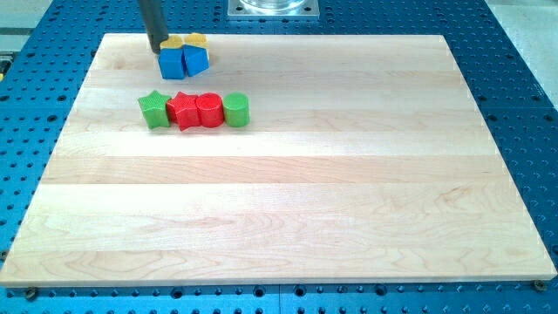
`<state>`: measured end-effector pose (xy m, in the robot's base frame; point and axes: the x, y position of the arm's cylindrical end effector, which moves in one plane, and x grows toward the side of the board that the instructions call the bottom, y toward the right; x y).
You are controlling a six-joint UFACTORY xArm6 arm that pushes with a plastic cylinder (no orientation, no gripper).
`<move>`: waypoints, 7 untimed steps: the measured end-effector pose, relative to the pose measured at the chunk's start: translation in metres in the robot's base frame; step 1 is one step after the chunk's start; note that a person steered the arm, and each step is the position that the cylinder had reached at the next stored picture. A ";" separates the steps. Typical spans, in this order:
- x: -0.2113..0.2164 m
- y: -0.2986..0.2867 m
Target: Push the hexagon towards the top right corner of the board
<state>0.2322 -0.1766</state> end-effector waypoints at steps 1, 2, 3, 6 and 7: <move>0.003 0.051; 0.004 0.093; 0.004 0.119; -0.039 0.135; -0.038 0.114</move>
<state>0.1937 -0.0625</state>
